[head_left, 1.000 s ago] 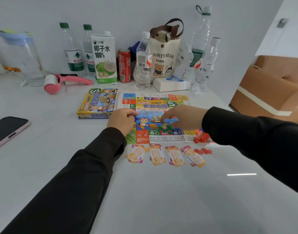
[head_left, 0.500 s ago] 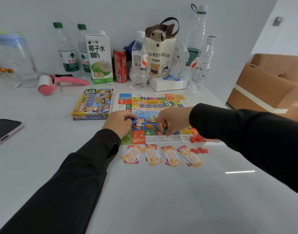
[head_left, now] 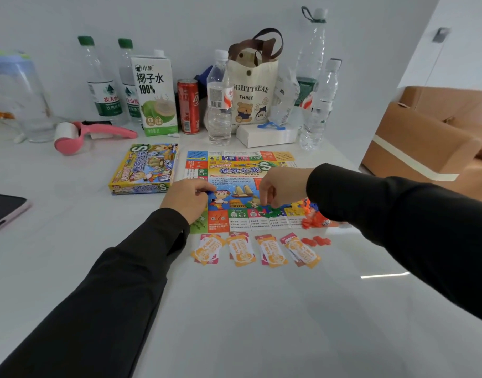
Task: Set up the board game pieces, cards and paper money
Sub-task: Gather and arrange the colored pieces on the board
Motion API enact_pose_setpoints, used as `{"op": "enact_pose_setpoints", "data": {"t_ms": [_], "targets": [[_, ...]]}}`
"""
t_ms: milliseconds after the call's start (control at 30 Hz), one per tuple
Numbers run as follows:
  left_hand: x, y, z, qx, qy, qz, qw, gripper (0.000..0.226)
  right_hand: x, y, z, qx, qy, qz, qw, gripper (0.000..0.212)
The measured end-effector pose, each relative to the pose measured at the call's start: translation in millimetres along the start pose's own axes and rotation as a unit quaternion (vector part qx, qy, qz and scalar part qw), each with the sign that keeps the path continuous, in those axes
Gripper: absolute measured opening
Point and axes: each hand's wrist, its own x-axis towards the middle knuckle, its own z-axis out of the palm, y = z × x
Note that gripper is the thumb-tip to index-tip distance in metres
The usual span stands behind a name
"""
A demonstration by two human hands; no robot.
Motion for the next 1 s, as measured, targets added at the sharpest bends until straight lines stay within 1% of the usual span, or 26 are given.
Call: {"op": "enact_pose_setpoints", "data": {"t_ms": [100,167,233,333,400,433,533,633,700,800,867,933,1000], "targets": [[-1,1,0,0.002,0.0,0.0,1.0,0.035,2,0,-1,-0.004,0.029,0.019,0.999,0.024],[-1,0,0,0.004,0.0,0.0,1.0,0.036,2,0,0,-0.022,0.025,0.047,0.998,0.025],[-1,0,0,0.004,0.002,0.002,1.0,0.036,2,1,3,-0.013,0.013,0.054,0.998,0.024],[0,0,0,-0.003,0.007,0.003,1.0,0.035,1,2,0,0.06,0.001,0.035,0.998,0.026],[0,0,0,-0.004,0.008,0.004,1.0,0.034,-2,3,-2,0.076,-0.003,0.012,0.997,0.026],[0,0,0,-0.004,0.007,0.005,1.0,0.034,-3,2,-2,0.065,-0.005,-0.002,0.998,0.028],[1,-1,1,-0.004,0.006,0.007,1.0,0.034,-4,-7,2,0.009,-0.022,-0.055,0.998,0.043],[1,-1,0,-0.004,0.007,0.012,1.0,0.035,0,-16,7,-0.009,-0.001,-0.081,0.997,0.041],[1,-1,0,-0.01,0.006,0.011,1.0,0.035,0,-17,7,-0.016,0.016,-0.08,0.996,0.036],[0,-1,0,-0.012,0.006,0.01,1.0,0.035,-4,-11,5,-0.025,0.003,-0.073,0.997,0.034],[1,-1,0,-0.01,0.005,0.01,1.0,0.035,-9,-6,-2,0.012,-0.009,-0.059,0.998,0.033],[2,-1,0,-0.01,0.005,0.008,1.0,0.035,-11,-1,-8,0.061,0.0,-0.05,0.997,0.035],[2,-1,0,-0.012,0.005,0.005,1.0,0.035,-10,3,-9,0.059,-0.003,-0.046,0.997,0.037]]}}
